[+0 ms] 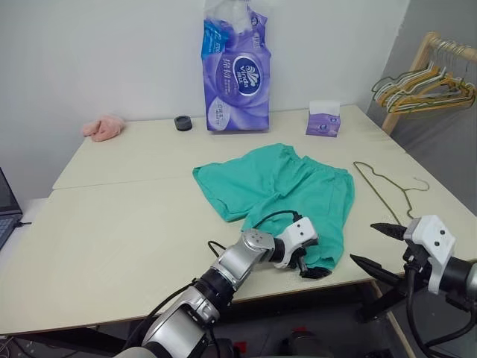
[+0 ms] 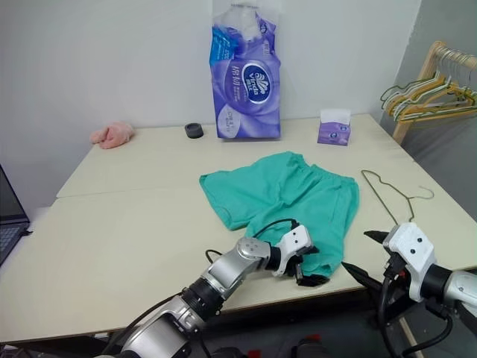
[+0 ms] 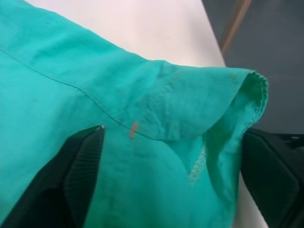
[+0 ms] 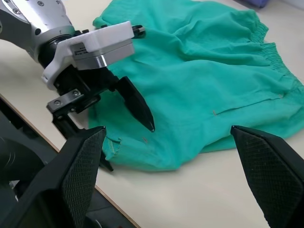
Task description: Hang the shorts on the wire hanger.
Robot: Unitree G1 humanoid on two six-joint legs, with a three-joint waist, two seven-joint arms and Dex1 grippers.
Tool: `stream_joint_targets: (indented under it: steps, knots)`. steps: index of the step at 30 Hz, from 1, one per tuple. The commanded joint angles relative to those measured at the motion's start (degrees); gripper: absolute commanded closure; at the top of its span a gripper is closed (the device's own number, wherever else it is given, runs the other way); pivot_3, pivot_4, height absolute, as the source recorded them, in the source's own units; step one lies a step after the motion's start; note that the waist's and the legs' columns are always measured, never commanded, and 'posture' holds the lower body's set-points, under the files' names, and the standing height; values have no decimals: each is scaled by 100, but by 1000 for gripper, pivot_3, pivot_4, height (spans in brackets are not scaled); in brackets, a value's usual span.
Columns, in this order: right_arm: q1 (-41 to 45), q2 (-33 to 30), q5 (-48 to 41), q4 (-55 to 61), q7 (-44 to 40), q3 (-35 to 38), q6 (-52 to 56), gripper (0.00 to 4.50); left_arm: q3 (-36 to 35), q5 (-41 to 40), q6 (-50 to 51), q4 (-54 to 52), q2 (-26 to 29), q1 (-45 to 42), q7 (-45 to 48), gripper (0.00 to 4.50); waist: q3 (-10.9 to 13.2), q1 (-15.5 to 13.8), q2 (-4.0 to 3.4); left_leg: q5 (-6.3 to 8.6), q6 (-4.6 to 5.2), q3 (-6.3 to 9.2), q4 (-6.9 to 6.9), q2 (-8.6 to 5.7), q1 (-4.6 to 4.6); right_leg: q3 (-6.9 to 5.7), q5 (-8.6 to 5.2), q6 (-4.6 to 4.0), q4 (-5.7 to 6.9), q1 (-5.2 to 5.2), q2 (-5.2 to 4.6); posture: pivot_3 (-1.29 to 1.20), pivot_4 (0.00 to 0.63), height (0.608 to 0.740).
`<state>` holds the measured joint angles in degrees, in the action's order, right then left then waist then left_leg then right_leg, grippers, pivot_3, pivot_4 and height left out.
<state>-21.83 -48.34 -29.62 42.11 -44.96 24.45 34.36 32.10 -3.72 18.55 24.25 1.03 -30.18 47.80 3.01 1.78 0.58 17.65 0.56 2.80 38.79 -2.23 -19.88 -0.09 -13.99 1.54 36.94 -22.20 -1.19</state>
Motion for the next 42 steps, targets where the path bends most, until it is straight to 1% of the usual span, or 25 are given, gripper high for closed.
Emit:
stream_joint_targets:
  steps: [1,7,9,10,12,14,17,19,21,23,26,29,34,39,42]
  knots:
    - [68,-76,78,155,0,-12,-48,0,-230,74,-192,83,-31,-58,-129,1217,1,3,0,0,0,0,0,0,0,0,0,0,0,0,0,-145,40,740]
    - [113,-61,186,139,-10,-102,-94,0,-378,166,-462,89,37,-41,-146,3062,4,2,-1,1,-1,0,0,0,0,0,0,1,0,-1,0,-139,40,740]
    - [206,-72,293,28,-6,-201,-181,0,-360,136,-534,-194,227,86,81,3661,4,3,-2,1,-1,0,0,0,0,0,0,1,0,-1,0,-132,39,740]
    - [292,-85,410,-82,11,-294,-272,0,-352,107,-551,-401,362,166,210,4029,4,9,-2,1,-1,0,-2,0,0,-1,0,1,0,-2,0,-123,38,740]
    - [472,-114,639,-343,33,-475,-438,0,-408,40,-492,-768,585,283,353,4476,8,29,-6,2,-2,-2,-4,4,2,3,-1,-1,0,-3,1,-113,37,740]
    - [756,-153,1078,-807,122,-745,-790,0,-642,-103,-312,-1137,788,367,368,4476,17,24,-11,2,-3,-3,-4,4,2,3,-1,-1,1,-4,1,-96,35,740]
    - [1300,-371,2064,-1893,173,-1345,-1739,0,-1167,-463,84,-1844,1206,500,400,4476,35,8,-19,2,-3,-3,-3,1,2,4,0,0,3,-4,-1,-73,34,740]
    - [1628,-390,2359,-2469,152,-1609,-2186,0,-1396,-674,324,-2245,1440,582,471,4476,41,-8,-33,2,-3,-7,-2,1,2,6,0,0,4,-6,-1,-69,33,740]
    - [2316,-351,2916,-3507,201,-2126,-2956,0,-1816,-997,676,-2764,1852,699,576,4476,51,3,-40,2,-3,-5,-4,2,2,4,-1,-2,4,-6,0,-44,32,740]
    - [2851,-319,3377,-4338,267,-2518,-3641,0,-2099,-1227,937,-3133,2147,784,609,4476,67,10,-30,1,-3,-10,-5,2,4,11,0,-4,6,-8,0,-32,31,740]
    - [3562,-220,3976,-5452,495,-2981,-4576,0,-2397,-1524,1272,-3559,2378,849,525,4476,78,-18,-27,1,-4,-13,-4,0,4,17,1,-5,7,-8,-5,-8,27,740]
    - [4138,-89,4362,-6357,697,-3298,-5252,0,-2518,-1646,1447,-3807,2544,899,476,4476,80,-59,-25,1,-5,-12,-3,-1,3,19,10,-20,7,-8,-21,1,26,740]
    - [5489,435,5275,-8191,1338,-4028,-6171,0,-2651,-1751,1558,-4095,2845,1076,475,4476,82,-75,-24,-1,-7,-20,-3,-2,8,32,21,-38,11,-10,-24,26,21,740]
    - [6178,664,5738,-9199,1760,-4382,-6639,0,-2722,-1826,1588,-4143,2966,1106,453,4476,82,-126,-24,-2,-9,-23,-3,-1,10,37,21,-44,14,-11,-24,37,19,740]
    - [6506,796,6042,-9694,2050,-4617,-6839,623,-2769,-1885,1597,-4172,3097,1162,494,4500,82,-149,-23,-2,-9,-28,-2,-2,10,44,22,-44,13,-11,-25,42,19,740]
